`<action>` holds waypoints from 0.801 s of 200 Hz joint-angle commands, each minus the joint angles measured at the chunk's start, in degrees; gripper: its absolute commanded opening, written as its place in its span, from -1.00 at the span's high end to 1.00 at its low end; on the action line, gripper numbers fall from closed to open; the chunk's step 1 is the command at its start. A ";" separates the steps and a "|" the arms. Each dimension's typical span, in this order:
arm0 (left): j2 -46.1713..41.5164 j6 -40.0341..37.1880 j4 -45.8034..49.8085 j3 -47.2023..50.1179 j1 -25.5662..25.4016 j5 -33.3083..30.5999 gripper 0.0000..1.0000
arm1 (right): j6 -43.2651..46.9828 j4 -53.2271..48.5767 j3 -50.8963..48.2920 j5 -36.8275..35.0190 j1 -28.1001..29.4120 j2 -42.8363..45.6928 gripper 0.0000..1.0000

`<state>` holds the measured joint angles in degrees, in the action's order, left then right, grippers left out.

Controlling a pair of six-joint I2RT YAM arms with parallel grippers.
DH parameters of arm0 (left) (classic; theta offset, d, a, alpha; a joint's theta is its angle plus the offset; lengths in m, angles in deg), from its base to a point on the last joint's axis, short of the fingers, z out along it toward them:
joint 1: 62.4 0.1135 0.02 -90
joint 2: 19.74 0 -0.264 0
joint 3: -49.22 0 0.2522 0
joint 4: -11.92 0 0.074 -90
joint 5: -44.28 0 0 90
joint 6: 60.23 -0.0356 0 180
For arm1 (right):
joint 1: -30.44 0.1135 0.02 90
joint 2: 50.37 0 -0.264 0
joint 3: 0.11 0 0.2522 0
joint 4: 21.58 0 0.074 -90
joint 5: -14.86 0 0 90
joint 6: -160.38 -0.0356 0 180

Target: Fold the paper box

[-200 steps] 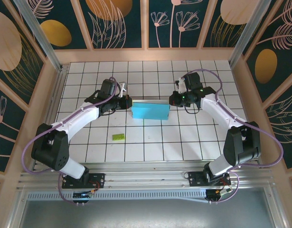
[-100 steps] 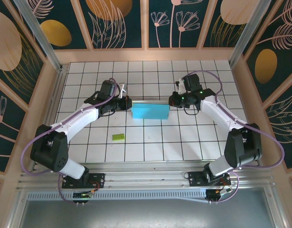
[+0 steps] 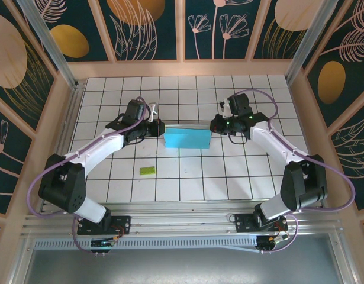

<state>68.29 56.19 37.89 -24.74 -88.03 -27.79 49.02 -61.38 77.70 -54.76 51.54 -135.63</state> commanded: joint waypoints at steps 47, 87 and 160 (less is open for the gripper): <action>3.39 -1.19 8.86 3.43 -0.48 -4.15 0.82 | 0.47 -9.23 -6.72 -4.76 2.19 -0.44 0.97; 3.38 -1.01 8.19 4.13 -0.48 -4.27 0.80 | -0.82 -6.86 -8.67 -3.01 2.85 -0.67 0.96; 0.92 -0.46 7.09 4.13 -0.48 -5.01 0.56 | -1.95 -6.46 -11.16 -8.42 4.87 -1.60 0.96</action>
<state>68.69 55.57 36.36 -23.48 -88.45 -30.39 48.36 -52.99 71.58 -61.40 54.17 -133.11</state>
